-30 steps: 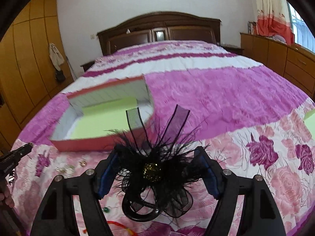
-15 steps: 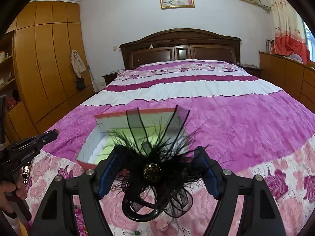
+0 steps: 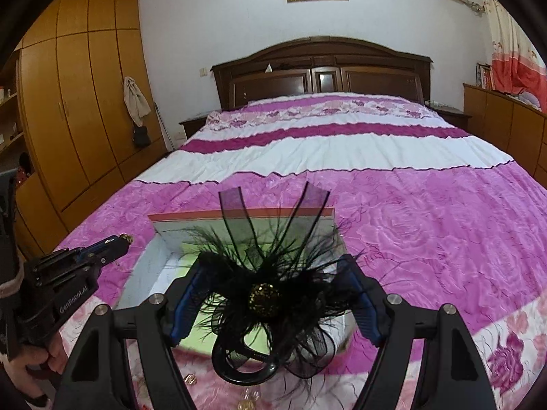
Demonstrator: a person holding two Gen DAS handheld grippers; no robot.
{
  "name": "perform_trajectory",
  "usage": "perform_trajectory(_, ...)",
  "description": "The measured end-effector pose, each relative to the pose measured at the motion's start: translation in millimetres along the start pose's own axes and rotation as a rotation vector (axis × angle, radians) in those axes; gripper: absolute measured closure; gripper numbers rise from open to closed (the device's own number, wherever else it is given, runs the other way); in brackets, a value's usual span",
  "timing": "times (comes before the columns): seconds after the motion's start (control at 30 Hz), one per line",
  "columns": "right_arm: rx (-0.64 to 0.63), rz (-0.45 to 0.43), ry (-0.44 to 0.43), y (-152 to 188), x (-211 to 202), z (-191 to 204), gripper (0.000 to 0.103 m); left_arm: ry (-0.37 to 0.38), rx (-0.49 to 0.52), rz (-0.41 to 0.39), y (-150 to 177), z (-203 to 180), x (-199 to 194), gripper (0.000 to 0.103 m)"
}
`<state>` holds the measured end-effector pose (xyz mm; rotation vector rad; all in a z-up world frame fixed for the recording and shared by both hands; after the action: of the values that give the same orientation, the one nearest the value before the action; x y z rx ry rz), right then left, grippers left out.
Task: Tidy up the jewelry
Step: 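Carry both items into the pink box and open both tools to release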
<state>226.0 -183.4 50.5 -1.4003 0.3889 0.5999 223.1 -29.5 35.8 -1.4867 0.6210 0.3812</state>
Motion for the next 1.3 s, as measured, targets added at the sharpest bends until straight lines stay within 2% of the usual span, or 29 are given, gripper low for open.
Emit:
perform_trajectory(0.33, -0.004, 0.123, 0.030, 9, 76, -12, 0.026, -0.021, -0.015, 0.096, 4, 3, 66, 0.103)
perform_trajectory(0.63, 0.004, 0.225, 0.079, 29, 112, -23, 0.026, -0.042, -0.022, 0.200, 23, 6, 102, 0.103)
perform_trajectory(0.87, -0.026, 0.244, 0.094, 33, 116, -19, 0.026, -0.052, -0.025, 0.222, 25, 7, 106, 0.103)
perform_trajectory(1.0, -0.009, 0.243, 0.066, 33, 112, -18, 0.021, -0.049, -0.031, 0.242, 27, 9, 107, 0.097)
perform_trajectory(1.13, 0.010, 0.223, 0.039, 28, 98, -17, 0.021, -0.055, -0.019, 0.221, 23, 7, 98, 0.086)
perform_trajectory(1.3, 0.004, 0.176, 0.026, 15, 73, -10, 0.021, -0.042, -0.016, 0.190, 14, 7, 76, 0.084)
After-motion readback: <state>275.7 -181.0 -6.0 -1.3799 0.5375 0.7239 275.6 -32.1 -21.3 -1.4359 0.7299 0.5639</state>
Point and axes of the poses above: each gripper's, at about its wrist camera, not at the fingertips, and x roughly the way its jaws point, z to its left, y to its underside, the point moved 6 cm from there along x, roughly the way its jaws point, and after that the axes turned 1 degree about -y, right-handed, at the moved point
